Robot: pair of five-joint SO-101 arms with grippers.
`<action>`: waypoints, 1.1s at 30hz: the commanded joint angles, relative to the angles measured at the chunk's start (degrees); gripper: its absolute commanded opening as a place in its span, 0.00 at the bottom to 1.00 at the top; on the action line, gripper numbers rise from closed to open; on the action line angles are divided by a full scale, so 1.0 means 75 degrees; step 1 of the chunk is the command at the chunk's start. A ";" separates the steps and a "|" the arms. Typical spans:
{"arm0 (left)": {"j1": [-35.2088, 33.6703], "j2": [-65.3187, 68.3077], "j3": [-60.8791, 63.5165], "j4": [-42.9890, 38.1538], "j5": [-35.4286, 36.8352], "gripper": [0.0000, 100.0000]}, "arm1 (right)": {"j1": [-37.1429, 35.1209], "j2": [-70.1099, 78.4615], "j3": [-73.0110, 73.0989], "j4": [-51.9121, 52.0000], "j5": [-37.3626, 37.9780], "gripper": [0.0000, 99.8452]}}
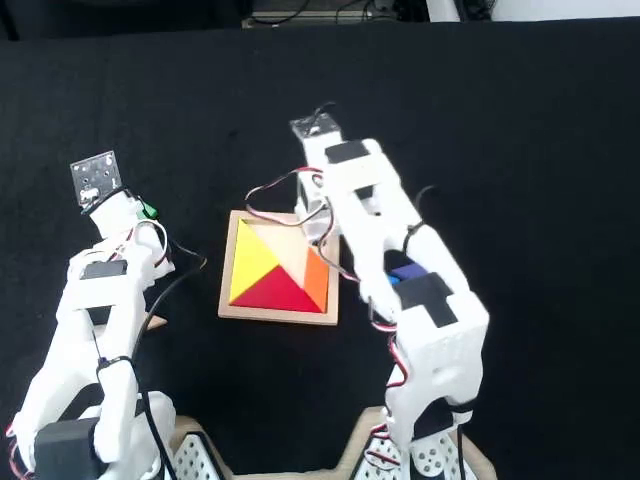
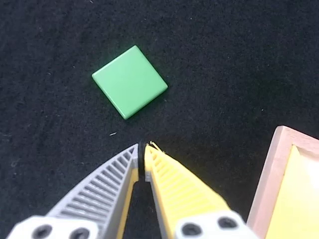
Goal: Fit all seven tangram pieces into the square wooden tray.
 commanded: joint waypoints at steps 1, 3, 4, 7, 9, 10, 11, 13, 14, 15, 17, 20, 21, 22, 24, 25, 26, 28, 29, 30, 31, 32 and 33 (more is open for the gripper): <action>0.0088 -0.0023 -0.0287 -0.0082 -0.0035 0.03 | 0.0141 -0.0018 -0.0346 -0.0176 -0.0023 0.16; 0.0088 -0.0023 -0.0287 -0.0082 -0.0035 0.03 | 0.0129 0.0018 -0.0322 -0.0223 -0.0012 0.16; 0.0088 -0.0023 -0.0287 -0.0082 -0.0035 0.03 | 0.0129 0.0064 -0.0346 -0.0234 0.0000 0.16; 0.0088 -0.0023 -0.0287 -0.0082 -0.0035 0.03 | 0.0129 0.0358 -0.0440 -0.0363 0.0352 0.12; 0.0088 -0.0023 -0.0287 -0.0082 -0.0035 0.03 | 0.0129 0.0604 -0.0592 -0.0410 0.0410 0.07; 0.0088 -0.0023 -0.0287 -0.0082 -0.0035 0.03 | 0.0141 0.0721 -0.0733 -0.0399 0.0410 0.04; 0.0088 -0.0023 -0.0287 -0.0082 -0.0035 0.03 | 0.0164 0.0803 -0.0826 -0.0399 0.0410 0.02; 0.0088 -0.0023 -0.0287 -0.0082 -0.0035 0.03 | 0.0188 0.0908 -0.1002 -0.0387 0.0410 0.01; 0.0088 -0.0023 -0.0287 -0.0082 -0.0035 0.03 | 0.0188 0.0920 -0.1049 -0.0387 0.0422 0.01; 0.0088 -0.0023 -0.0287 -0.0082 -0.0035 0.03 | 0.0188 0.0920 -0.1096 -0.0387 0.0434 0.01; 0.0088 -0.0023 -0.0287 -0.0082 -0.0035 0.03 | 0.0188 0.0908 -0.1190 -0.0399 0.0422 0.01; 0.0088 -0.0023 -0.0287 -0.0082 -0.0035 0.03 | 0.0199 0.0932 -0.1260 -0.0399 0.0422 0.01; 0.0088 -0.0023 -0.0287 -0.0082 -0.0035 0.03 | 0.0199 0.0932 -0.1237 -0.0399 0.0422 0.01; 0.0088 -0.0023 -0.0287 -0.0082 -0.0035 0.03 | 0.0199 0.0932 -0.1201 -0.0399 0.0422 0.01; 0.0088 -0.0023 -0.0287 -0.0082 -0.0035 0.03 | 0.0199 0.0920 -0.1201 -0.0211 0.0457 0.01; 0.0088 -0.0023 -0.0287 -0.0082 -0.0035 0.03 | 0.0211 0.0908 -0.1248 -0.0059 0.0434 0.01; 0.0088 -0.0023 -0.0287 -0.0082 -0.0035 0.03 | 0.0281 0.0885 -0.1260 0.0070 0.0410 0.01; 0.0088 -0.0023 -0.0287 -0.0082 -0.0035 0.03 | 0.0434 0.0768 -0.1424 0.0363 0.0399 0.05; 0.0088 -0.0023 -0.0287 -0.0082 -0.0035 0.03 | 0.0574 0.0662 -0.1459 0.0481 0.0399 0.09; 0.0088 -0.0023 -0.0287 -0.0082 -0.0035 0.03 | 0.0692 0.0533 -0.1530 0.0610 0.0422 0.14; 0.0088 -0.0023 -0.0287 -0.0082 -0.0035 0.03 | 0.0809 0.0369 -0.1541 0.0692 0.0469 0.18; 0.0088 -0.0023 -0.0287 -0.0082 -0.0035 0.03 | 0.0891 0.0170 -0.1541 0.0785 0.0598 0.22; 0.0088 -0.0023 -0.0287 -0.0082 -0.0035 0.03 | 0.0949 -0.0088 -0.1495 0.0867 0.0856 0.22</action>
